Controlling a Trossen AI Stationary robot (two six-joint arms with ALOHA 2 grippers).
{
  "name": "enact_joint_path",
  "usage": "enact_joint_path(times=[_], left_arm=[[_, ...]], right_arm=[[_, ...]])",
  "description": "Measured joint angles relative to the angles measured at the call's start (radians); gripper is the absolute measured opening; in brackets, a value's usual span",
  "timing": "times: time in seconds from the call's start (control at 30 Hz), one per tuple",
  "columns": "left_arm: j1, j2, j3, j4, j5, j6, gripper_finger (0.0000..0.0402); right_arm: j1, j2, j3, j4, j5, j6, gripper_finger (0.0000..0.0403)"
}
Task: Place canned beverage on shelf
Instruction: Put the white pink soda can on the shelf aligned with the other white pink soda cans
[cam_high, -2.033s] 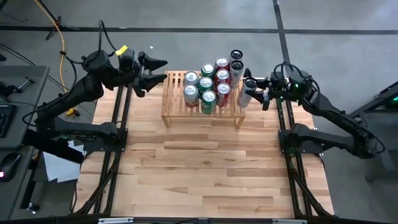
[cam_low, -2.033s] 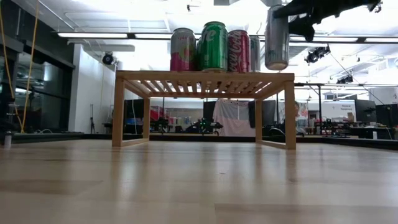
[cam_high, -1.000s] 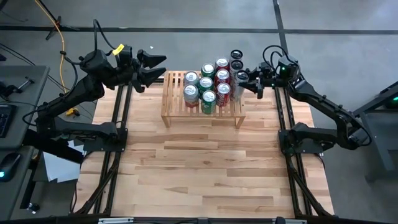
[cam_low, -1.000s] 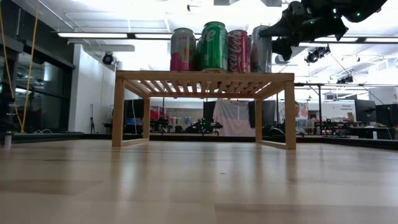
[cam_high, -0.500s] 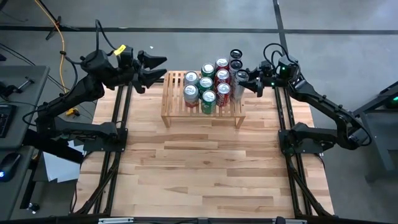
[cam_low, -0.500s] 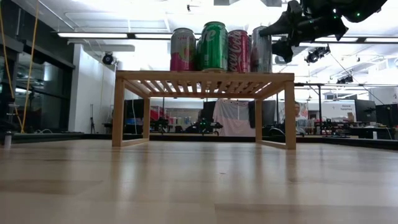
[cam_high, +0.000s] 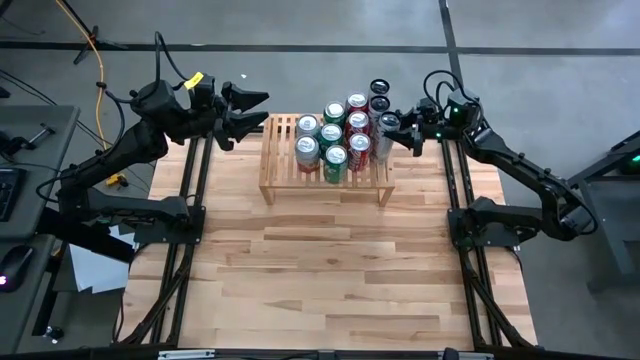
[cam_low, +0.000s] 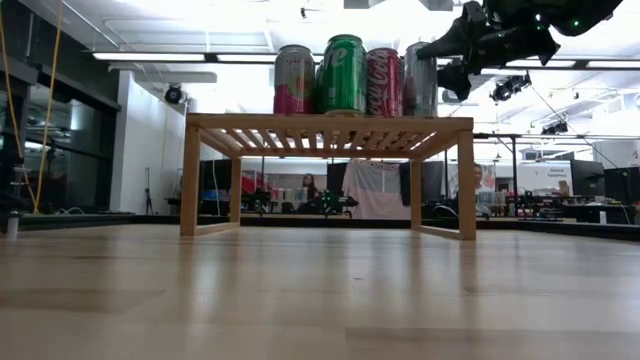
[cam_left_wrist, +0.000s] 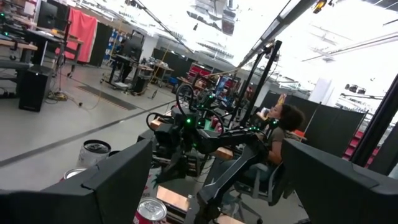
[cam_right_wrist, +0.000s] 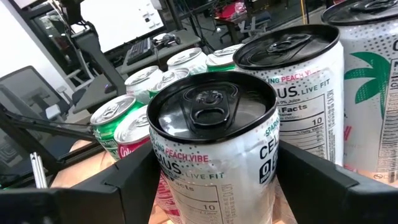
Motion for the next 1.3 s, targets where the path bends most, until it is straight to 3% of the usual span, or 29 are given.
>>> enact_joint_path(times=[1.3], left_arm=[[0.0,0.0,0.0,0.001,0.0,-0.001,0.0349]], right_arm=[[0.055,0.0,0.0,0.001,0.049,-0.027,0.0317]])
